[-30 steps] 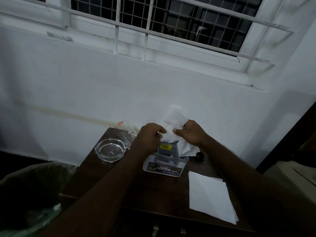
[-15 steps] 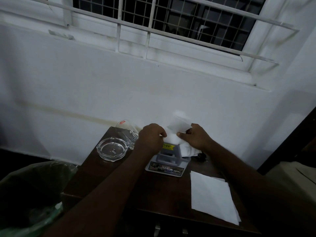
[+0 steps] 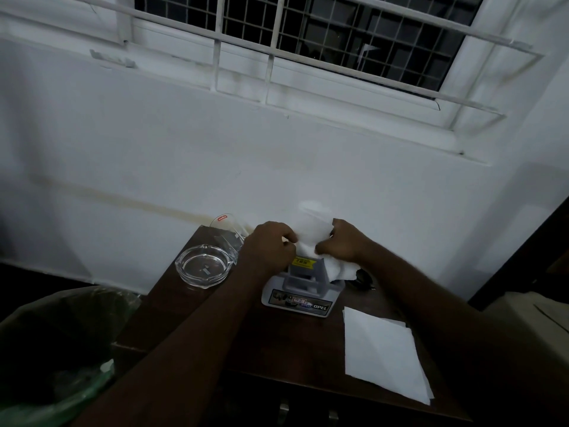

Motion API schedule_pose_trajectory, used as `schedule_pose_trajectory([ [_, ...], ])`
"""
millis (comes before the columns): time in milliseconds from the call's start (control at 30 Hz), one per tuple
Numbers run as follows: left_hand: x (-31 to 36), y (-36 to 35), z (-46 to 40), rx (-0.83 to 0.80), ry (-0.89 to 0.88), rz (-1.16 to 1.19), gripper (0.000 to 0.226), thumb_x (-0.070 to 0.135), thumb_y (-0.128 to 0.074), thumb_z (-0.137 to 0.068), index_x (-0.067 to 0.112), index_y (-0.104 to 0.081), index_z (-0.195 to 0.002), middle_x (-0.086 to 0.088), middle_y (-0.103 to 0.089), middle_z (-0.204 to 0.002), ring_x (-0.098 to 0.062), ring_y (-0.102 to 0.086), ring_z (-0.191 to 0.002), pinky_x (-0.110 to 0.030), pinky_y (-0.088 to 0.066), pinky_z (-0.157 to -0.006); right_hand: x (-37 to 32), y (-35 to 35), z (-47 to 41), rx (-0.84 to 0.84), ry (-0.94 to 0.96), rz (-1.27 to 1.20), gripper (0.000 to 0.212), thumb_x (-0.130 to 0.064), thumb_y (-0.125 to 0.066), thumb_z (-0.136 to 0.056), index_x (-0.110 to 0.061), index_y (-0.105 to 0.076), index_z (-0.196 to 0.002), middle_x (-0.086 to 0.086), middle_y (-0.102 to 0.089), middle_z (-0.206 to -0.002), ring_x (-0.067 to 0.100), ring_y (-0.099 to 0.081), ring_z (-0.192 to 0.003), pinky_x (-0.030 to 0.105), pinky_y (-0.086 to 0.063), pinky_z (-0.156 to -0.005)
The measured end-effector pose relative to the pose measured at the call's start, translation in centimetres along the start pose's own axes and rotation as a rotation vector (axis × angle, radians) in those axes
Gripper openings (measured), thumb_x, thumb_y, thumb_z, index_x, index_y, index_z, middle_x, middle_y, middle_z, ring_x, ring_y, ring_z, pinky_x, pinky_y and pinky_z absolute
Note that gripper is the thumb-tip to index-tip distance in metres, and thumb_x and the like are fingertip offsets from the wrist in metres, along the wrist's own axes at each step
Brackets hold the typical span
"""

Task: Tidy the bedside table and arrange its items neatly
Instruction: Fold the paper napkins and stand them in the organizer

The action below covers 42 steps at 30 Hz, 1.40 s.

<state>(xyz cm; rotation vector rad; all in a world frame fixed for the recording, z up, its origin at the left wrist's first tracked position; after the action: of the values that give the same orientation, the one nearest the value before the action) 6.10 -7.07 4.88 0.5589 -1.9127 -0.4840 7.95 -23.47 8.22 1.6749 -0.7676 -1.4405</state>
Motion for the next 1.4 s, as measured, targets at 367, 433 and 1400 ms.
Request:
schedule_pose_trajectory([
  [367, 0.1, 0.2, 0.2, -0.029, 0.008, -0.003, 0.028, 0.029, -0.054, -0.071, 0.022, -0.073, -0.090, 0.003, -0.070, -0.101, -0.017, -0.062, -0.095, -0.038, -0.052, -0.086, -0.6, 0.4, -0.4, -0.013, 0.027, 0.088, 0.038, -0.010, -0.077, -0.066, -0.013, -0.063, -0.100, 0.001, -0.063, -0.096, 0.018, -0.059, -0.088, 0.026, -0.045, -0.067],
  [433, 0.0, 0.1, 0.1, -0.030, -0.008, -0.022, 0.020, 0.022, -0.060, -0.077, 0.020, -0.074, -0.091, 0.002, -0.070, -0.101, -0.018, -0.062, -0.095, -0.039, -0.052, -0.086, -0.9, 1.0, 0.0, -0.078, 0.004, -0.065, 0.062, -0.009, -0.082, -0.063, -0.018, -0.056, -0.119, -0.003, -0.061, -0.108, 0.016, -0.062, -0.096, 0.029, -0.051, -0.076],
  [1400, 0.6, -0.1, -0.3, -0.006, -0.125, 0.074, 0.014, 0.000, -0.067, -0.075, 0.009, -0.075, -0.081, -0.005, -0.073, -0.086, -0.015, -0.064, -0.081, -0.022, -0.048, -0.075, 0.0, -0.2, -0.4, 0.071, 0.102, 0.265, 0.025, -0.018, -0.077, -0.071, -0.010, -0.059, -0.086, 0.002, -0.064, -0.091, 0.020, -0.059, -0.087, 0.030, -0.044, -0.070],
])
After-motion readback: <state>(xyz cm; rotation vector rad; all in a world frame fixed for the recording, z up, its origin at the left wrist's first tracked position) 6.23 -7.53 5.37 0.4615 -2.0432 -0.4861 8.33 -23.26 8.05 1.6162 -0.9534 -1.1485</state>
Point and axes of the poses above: each hand's wrist, its own z-axis away from the middle knuckle, its own y-axis out of the back of the hand, x = y × z, the point moved 6 cm from there along -z, towards the middle knuckle
